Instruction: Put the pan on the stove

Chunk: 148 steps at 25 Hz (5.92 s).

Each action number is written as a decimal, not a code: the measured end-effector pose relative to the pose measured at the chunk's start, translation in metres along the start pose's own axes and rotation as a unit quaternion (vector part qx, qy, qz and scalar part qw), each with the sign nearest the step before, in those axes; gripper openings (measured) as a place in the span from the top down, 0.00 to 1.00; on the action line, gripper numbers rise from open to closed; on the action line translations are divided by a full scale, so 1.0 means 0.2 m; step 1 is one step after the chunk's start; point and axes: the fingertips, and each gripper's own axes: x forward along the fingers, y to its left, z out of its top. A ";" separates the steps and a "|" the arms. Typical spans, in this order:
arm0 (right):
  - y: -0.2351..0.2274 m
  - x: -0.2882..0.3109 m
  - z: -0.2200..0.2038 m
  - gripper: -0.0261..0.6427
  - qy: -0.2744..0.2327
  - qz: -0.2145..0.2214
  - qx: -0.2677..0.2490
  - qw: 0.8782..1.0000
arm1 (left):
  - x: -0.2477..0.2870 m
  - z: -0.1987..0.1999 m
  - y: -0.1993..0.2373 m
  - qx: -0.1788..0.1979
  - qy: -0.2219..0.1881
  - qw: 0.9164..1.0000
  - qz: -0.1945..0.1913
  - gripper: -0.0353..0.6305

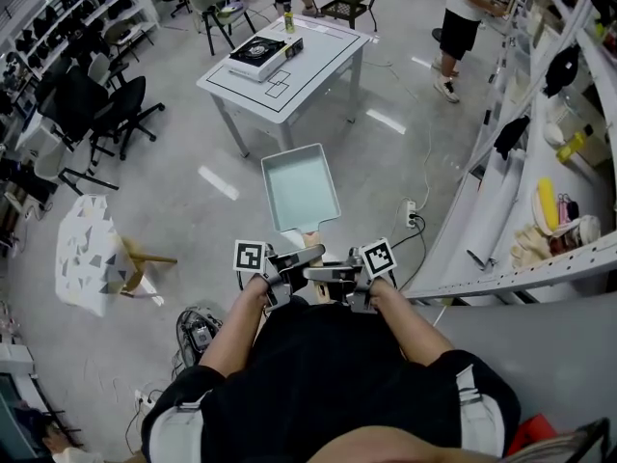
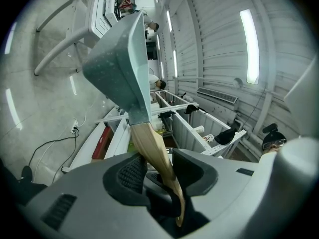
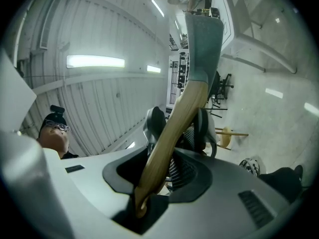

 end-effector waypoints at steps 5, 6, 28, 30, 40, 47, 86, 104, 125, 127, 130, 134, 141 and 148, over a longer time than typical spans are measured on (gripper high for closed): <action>0.00 -0.03 0.00 0.75 -0.009 0.006 -0.001 1.000 | 0.02 -0.01 0.02 -0.004 0.004 1.000 0.009 0.70; -0.01 -0.03 0.00 0.75 -0.011 0.005 -0.002 1.000 | 0.02 -0.01 0.03 -0.004 0.004 1.000 0.012 0.70; -0.35 -0.02 0.86 0.75 -0.036 -0.025 0.001 0.999 | 0.17 0.86 0.23 -0.014 0.031 0.999 0.009 0.70; -0.38 0.01 0.98 0.76 -0.037 -0.029 -0.001 0.999 | 0.17 0.98 0.23 -0.020 0.033 0.999 0.006 0.70; -0.48 0.08 1.41 0.75 -0.056 -0.041 -0.012 0.998 | 0.20 1.42 0.24 -0.015 0.053 0.998 -0.005 0.70; -0.53 0.00 1.63 0.75 -0.059 -0.045 -0.013 0.997 | 0.32 1.62 0.27 -0.011 0.059 0.998 -0.005 0.70; -0.58 -1.07 3.05 0.75 0.024 0.043 -0.014 0.999 | 1.64 2.82 0.42 0.056 -0.039 0.996 0.056 0.70; -0.78 -0.90 3.61 0.75 0.059 0.053 0.006 0.997 | 1.55 3.47 0.50 0.103 -0.061 0.991 0.062 0.70; -1.23 -0.18 4.20 0.75 0.188 0.058 0.033 0.980 | 0.89 4.33 0.63 0.095 -0.181 0.978 0.041 0.70; -1.27 -0.11 4.20 0.75 0.203 0.058 0.034 0.977 | 0.81 4.36 0.65 0.093 -0.195 0.976 0.038 0.70; -1.34 -0.02 4.21 0.75 0.227 0.061 0.035 0.971 | 0.71 4.41 0.68 0.095 -0.217 0.971 0.035 0.70; -1.45 0.06 4.23 0.75 0.254 0.066 0.060 0.963 | 0.59 4.49 0.76 0.082 -0.254 0.963 0.034 0.70; -1.60 0.20 4.24 0.75 0.299 0.065 0.087 0.948 | 0.42 4.57 0.86 0.053 -0.314 0.948 0.026 0.70; -1.80 0.29 4.26 0.75 0.317 0.071 0.117 0.939 | 0.28 4.65 1.05 0.035 -0.343 0.938 0.034 0.70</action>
